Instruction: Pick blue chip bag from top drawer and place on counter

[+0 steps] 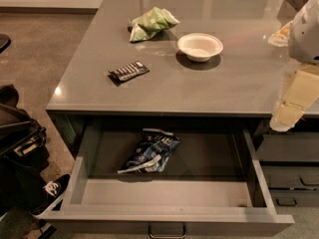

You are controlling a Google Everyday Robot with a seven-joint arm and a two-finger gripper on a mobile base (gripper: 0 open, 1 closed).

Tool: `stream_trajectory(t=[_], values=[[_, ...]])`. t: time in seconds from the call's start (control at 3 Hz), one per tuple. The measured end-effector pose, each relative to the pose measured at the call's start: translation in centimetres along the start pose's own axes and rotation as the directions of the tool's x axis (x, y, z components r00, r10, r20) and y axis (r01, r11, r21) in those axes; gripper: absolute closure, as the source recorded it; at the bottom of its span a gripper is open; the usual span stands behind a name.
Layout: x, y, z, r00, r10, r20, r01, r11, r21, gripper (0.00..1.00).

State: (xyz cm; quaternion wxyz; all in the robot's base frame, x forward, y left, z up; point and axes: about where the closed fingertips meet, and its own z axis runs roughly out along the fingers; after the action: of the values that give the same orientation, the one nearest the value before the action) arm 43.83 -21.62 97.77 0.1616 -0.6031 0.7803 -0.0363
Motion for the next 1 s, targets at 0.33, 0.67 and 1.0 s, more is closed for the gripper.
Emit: stream_trajectory(t=[0.33, 0.67, 1.0], values=[[0.0, 0.0, 0.0, 1.000, 0.000, 0.000, 0.000, 1.0000, 0.000, 0.00], [0.0, 0.3, 0.1, 1.000, 0.010, 0.015, -0.010, 0.9999, 0.009, 0.00], [0.0, 1.7, 1.7, 0.996, 0.047, 0.079, -0.049, 0.9985, 0.023, 0.00]])
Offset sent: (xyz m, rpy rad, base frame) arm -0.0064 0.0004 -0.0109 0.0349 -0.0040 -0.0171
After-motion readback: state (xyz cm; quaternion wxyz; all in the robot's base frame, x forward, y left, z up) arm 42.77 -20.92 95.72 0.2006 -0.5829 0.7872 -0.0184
